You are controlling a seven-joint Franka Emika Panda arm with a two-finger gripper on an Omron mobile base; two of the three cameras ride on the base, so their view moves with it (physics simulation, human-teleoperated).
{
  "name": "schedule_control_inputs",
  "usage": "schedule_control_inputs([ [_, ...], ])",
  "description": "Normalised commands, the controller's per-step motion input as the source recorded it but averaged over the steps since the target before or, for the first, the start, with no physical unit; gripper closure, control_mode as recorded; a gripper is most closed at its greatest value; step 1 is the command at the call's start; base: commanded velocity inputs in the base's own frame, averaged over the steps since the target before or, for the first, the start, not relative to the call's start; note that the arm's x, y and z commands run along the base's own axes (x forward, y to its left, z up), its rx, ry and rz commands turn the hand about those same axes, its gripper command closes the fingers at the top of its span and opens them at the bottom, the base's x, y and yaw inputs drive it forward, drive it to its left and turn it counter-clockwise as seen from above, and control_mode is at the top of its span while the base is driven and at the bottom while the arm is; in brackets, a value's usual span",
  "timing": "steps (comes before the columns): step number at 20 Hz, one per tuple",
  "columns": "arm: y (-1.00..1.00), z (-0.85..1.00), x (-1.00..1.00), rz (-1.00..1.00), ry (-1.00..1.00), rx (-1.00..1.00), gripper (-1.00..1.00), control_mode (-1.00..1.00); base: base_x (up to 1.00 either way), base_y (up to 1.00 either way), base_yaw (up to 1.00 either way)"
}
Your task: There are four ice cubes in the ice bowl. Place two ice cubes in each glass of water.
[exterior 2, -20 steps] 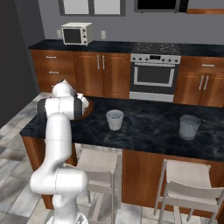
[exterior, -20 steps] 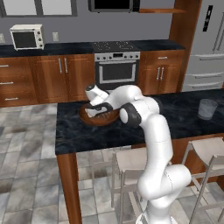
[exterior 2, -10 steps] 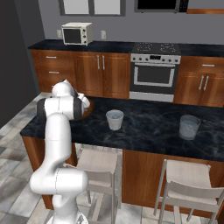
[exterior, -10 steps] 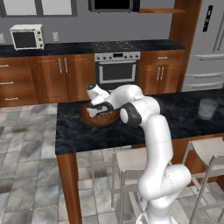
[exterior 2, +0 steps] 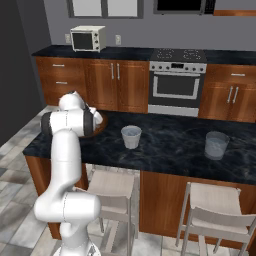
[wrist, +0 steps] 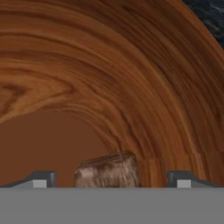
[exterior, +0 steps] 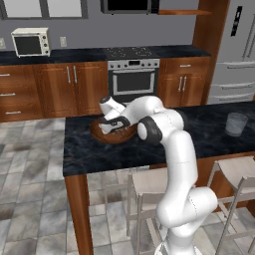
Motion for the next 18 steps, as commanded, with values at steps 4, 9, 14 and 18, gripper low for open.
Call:
schedule_control_inputs([
  [4,0.0,-0.05,-0.29,0.0,0.0,0.0,-1.0,-1.0,0.0,0.0,0.0],
  [9,0.0,-0.11,-0.11,0.0,0.0,0.0,-1.0,-1.0,0.0,0.0,0.0],
  [14,-0.01,-0.23,0.0,0.0,0.0,0.0,1.0,-1.0,0.0,0.0,0.0],
  [18,-0.12,-0.24,0.0,0.0,0.0,0.0,1.0,-1.0,0.0,0.0,0.0],
])
